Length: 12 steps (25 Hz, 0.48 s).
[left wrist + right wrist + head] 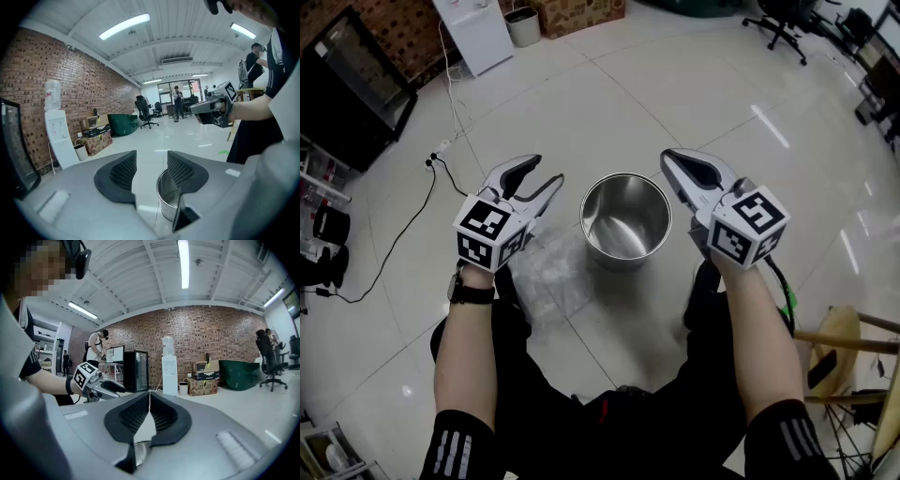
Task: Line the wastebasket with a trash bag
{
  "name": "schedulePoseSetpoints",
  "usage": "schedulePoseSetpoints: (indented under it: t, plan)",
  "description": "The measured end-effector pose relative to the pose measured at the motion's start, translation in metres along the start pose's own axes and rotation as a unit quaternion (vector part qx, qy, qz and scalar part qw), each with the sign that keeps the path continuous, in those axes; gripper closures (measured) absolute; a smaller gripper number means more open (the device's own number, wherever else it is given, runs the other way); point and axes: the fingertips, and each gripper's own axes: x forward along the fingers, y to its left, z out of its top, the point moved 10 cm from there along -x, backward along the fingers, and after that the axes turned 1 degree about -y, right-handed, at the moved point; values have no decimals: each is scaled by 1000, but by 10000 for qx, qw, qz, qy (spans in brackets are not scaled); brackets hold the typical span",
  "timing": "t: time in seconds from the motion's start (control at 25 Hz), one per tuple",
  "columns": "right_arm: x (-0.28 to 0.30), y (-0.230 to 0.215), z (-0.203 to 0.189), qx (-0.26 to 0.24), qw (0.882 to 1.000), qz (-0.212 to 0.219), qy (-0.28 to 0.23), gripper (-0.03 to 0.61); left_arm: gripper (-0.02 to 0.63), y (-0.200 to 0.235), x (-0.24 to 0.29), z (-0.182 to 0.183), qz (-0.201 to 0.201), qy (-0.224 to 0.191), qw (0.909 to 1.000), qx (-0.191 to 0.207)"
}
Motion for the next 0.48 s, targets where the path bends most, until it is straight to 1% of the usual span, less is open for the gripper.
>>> schedulePoseSetpoints:
  t: [0.12, 0.24, 0.36, 0.48]
  plan:
    - [-3, -2, 1, -64, 10000, 33, -1, 561, 414, 5, 6, -17, 129, 220, 9994, -214]
    - [-7, -3, 0, -58, 10000, 57, 2, 551, 402, 8, 19, -39, 142, 574, 9973, -440]
    - [-5, 0, -3, -110, 9998, 123, 68, 543, 400, 12, 32, -68, 124, 983, 9926, -697]
    - [1, 4, -5, -135, 9996, 209, 152, 534, 400, 22, 40, -96, 152, 1279, 9878, -876]
